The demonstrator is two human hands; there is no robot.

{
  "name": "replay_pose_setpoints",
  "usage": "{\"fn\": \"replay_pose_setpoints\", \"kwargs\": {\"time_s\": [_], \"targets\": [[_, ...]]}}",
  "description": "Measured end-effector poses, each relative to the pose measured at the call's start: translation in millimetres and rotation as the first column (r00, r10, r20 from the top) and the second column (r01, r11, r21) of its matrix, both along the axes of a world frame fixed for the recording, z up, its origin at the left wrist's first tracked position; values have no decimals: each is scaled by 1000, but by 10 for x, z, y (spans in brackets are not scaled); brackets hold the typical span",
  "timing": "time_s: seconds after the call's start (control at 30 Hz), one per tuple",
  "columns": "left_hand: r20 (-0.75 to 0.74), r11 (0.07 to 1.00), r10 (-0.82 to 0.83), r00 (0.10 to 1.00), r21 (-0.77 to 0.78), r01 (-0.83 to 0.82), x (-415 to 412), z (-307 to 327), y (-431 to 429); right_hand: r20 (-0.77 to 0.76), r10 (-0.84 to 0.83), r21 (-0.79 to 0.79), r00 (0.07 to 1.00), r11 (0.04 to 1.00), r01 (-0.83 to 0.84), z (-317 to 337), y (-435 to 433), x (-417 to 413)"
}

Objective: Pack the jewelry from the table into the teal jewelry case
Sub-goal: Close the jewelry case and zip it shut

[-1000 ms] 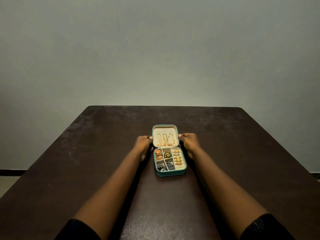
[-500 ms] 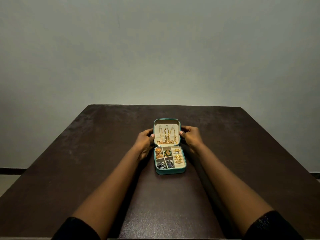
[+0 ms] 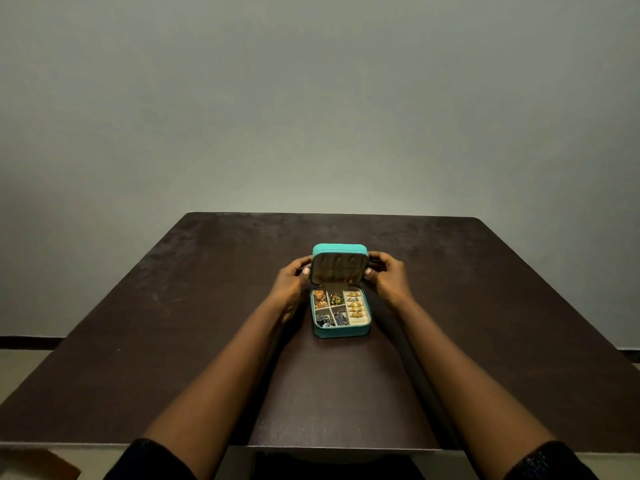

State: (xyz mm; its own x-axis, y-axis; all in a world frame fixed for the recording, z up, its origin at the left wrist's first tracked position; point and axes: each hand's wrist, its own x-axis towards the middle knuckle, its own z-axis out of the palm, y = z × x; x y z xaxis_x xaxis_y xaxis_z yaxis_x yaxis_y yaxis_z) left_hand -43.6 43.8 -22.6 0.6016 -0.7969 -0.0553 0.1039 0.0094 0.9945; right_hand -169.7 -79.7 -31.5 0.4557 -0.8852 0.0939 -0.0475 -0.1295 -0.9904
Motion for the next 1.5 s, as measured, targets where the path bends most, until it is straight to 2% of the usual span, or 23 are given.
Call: {"fn": "replay_pose_setpoints", "kwargs": {"time_s": [0.23,0.47,0.67,0.87,1.1,1.23,1.33,1.43,1.5], "targets": [[-53,998,-15,998,54,18,-129,-24,131,-22,-29,-108,999,994,27,-139,123,-145],[-157,1000,-5,988,30,10,-231,-59,230,67,-60,-48,996,997,63,-286,313,-235],[-106,997,-14,994,73,22,-275,-75,291,49,-97,36,994,995,95,-398,329,-246],[-53,997,-6,999,82,11,-276,-117,319,104,-116,132,988,986,102,-422,360,-232],[-129,995,-73,989,57,81,-335,-113,313,63,-113,123,992,987,105,-406,383,-237],[-48,986,-61,997,153,68,-230,-64,253,-14,-144,62,989,988,145,-304,422,-246],[125,950,-155,980,291,113,-31,-29,151,-124,-141,-54,982,989,135,-190,432,-232],[307,921,-219,926,379,92,164,-57,12,-323,-105,-146,941,987,60,-80,422,-209],[443,897,-331,833,422,132,262,-49,-56,-325,-48,-81,944,996,23,-58,382,-189]]}}
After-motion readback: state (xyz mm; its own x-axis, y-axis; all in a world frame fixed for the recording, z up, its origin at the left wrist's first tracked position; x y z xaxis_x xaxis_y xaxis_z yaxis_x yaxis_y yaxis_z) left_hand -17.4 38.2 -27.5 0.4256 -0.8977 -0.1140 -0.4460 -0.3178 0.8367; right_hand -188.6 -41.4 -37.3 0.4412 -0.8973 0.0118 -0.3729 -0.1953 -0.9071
